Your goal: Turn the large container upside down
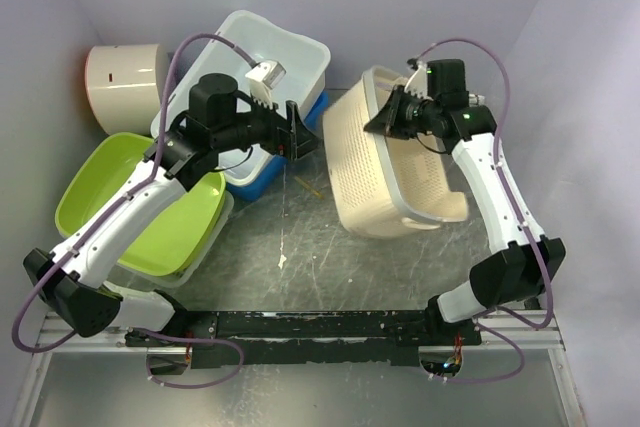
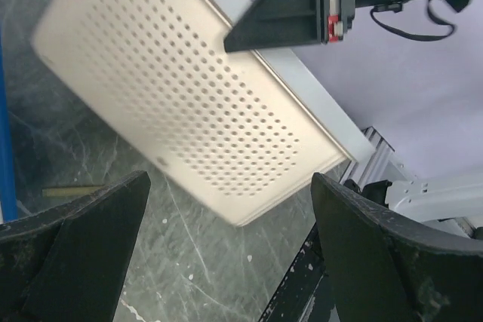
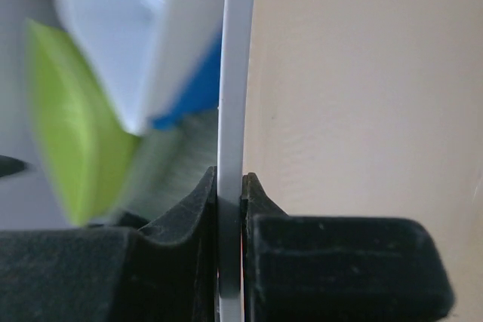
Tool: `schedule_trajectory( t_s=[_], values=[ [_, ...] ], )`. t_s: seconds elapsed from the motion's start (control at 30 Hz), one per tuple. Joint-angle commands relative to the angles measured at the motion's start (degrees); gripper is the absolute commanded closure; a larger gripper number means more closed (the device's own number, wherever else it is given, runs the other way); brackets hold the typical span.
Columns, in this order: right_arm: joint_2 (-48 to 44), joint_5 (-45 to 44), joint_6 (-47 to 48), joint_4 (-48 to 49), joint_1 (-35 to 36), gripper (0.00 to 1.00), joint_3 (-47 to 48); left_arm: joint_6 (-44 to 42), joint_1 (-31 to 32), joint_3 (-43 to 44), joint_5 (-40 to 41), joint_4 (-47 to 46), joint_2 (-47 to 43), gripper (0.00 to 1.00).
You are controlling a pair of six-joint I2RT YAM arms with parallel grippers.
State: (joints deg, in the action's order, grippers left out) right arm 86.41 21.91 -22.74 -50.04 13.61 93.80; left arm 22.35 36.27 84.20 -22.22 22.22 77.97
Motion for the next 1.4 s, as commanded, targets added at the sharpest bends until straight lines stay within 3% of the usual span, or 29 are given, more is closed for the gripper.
schedule_trajectory(
  t_s=[0.0,0.2,0.27,0.37,0.47,0.63,0.7,0.73,0.8,0.97,1.2,1.37],
  values=[
    [-4.46,17.35,-23.73,31.56,-5.31,1.00,-6.13,0.02,0.29,3.80,1.15,-0.37,-2.59,0.00],
    [-5.71,26.12,-54.59,67.50,-12.03,1.00,-22.56,-0.18,0.29,5.73,1.72,0.81,-4.06,0.01],
    [-5.81,27.14,-61.26,74.87,-13.98,1.00,-27.02,-0.43,0.29,6.07,1.74,1.20,-4.23,0.00],
    [-5.89,28.98,-64.92,77.78,-17.29,1.00,-32.39,-0.79,0.26,6.41,1.41,1.52,-3.98,0.00],
    [-6.35,31.37,-61.76,73.05,-21.00,1.00,-35.95,-0.91,0.25,6.11,0.56,1.21,-3.61,0.00],
    [-7.30,33.50,-45.41,55.83,-27.41,0.98,-40.43,-0.87,0.29,5.12,-0.40,0.62,-2.66,0.00],
    [-7.22,33.09,-37.55,47.55,-28.57,0.80,-39.27,-0.54,0.29,4.55,-1.00,0.22,-1.92,0.00],
    [-7.27,32.15,-33.40,43.13,-28.60,0.65,-37.37,-0.19,0.29,4.16,-1.27,0.05,-1.37,0.00],
    [-7.67,29.04,-26.29,34.85,-28.63,0.50,-33.19,0.81,0.29,3.04,-1.48,-0.69,-0.20,0.00],
    [-9.67,21.58,-17.02,23.15,-28.64,0.32,-25.89,4.21,0.29,0.53,-1.39,-2.67,3.74,0.00],
    [-12.33,14.27,-9.65,14.23,-28.21,0.34,-22.46,7.47,0.27,-2.32,-3.02,-6.61,8.79,0.00],
    [-14.49,14.58,-11.41,16.20,-24.66,0.42,-22.39,9.04,0.33,-3.88,-5.79,-10.30,10.31,0.00]
  ],
)
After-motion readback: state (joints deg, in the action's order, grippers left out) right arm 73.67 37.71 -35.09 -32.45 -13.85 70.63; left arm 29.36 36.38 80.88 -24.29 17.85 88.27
